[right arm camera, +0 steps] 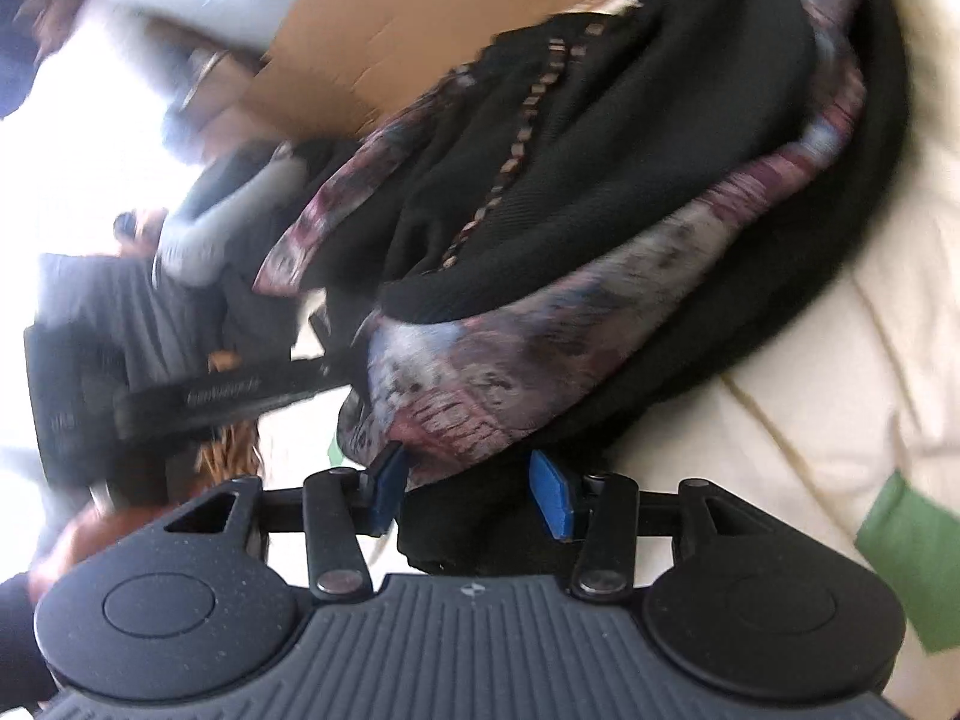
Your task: Fold clothes
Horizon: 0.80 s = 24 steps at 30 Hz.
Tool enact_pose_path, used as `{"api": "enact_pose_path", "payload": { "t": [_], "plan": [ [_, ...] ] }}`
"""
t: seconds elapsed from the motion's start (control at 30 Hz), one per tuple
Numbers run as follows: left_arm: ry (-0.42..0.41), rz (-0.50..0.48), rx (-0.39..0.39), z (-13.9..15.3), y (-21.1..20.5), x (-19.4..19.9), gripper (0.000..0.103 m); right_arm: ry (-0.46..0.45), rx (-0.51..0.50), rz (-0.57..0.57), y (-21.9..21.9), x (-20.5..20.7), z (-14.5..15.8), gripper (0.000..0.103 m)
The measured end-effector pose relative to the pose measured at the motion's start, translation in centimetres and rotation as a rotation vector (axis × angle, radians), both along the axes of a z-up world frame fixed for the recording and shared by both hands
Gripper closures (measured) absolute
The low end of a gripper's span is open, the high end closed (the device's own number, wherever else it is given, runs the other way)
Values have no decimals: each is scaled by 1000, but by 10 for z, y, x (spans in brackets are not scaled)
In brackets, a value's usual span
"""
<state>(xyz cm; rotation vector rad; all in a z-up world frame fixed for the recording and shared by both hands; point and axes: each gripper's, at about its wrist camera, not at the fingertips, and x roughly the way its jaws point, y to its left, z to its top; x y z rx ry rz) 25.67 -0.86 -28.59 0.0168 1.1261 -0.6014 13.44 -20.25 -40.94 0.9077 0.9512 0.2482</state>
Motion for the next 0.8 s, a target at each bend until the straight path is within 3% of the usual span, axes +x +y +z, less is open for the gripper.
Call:
{"api": "enact_pose_path", "payload": {
  "t": [0.13, 0.3, 0.43, 0.6, 0.8],
  "plan": [
    [-3, 5, 7, -2, 1, 2, 100, 18, 52, -53, -8, -1, -9, 66],
    [7, 8, 7, -6, 2, 2, 100, 61, 171, -132, -12, 1, -24, 67],
    [6, -8, 20, -7, 1, 0, 100, 118, 311, -201, -14, 1, -43, 98],
    [10, -9, 15, -3, 5, -2, 100, 141, 353, -208, -19, -7, -43, 102],
    [12, -15, -2, 10, 9, -16, 100, 131, 317, -190, -28, -24, -23, 103]
  ]
}}
